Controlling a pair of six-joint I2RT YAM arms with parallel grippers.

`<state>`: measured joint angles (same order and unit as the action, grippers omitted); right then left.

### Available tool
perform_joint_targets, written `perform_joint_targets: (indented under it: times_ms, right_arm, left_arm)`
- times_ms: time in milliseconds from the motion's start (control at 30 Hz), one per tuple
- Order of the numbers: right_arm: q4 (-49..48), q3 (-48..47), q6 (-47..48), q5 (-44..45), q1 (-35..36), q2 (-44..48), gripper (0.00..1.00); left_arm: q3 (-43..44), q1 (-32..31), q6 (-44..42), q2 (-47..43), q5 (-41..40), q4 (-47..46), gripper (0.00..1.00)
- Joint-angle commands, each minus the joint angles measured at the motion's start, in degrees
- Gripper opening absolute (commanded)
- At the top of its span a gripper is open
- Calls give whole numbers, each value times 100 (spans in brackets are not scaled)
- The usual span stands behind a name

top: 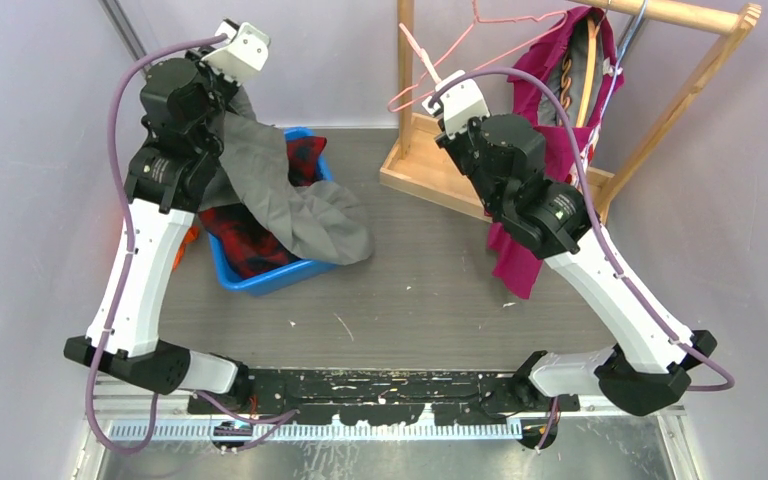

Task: Remove the skirt from the hanger
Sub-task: Place the skirt in the bin.

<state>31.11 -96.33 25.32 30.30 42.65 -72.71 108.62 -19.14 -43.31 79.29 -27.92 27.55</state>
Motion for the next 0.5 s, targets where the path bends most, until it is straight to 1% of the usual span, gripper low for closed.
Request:
perform_joint_targets:
  times_ms: [0, 100, 200, 333, 467]
  right_arm:
    - [-459, -255, -93, -156, -115, -6, 1]
    - [-457, -217, -143, -197, -166, 12, 1]
    - [-470, -178, -174, -233, -210, 24, 1]
    - [-539, -120, -164, -259, -257, 18, 1]
    - [-553, -62, -203, -279, -370, 11, 1]
  left_arm:
    - [522, 200, -815, 2, -668, -896, 0]
    - [842, 465, -925, 98, -730, -1142, 0]
    - [1051, 541, -907, 219, -740, -1244, 0]
    - [961, 542, -688, 360, -655, -1227, 0]
    - [808, 537, -670, 559, -650, -1366, 0]
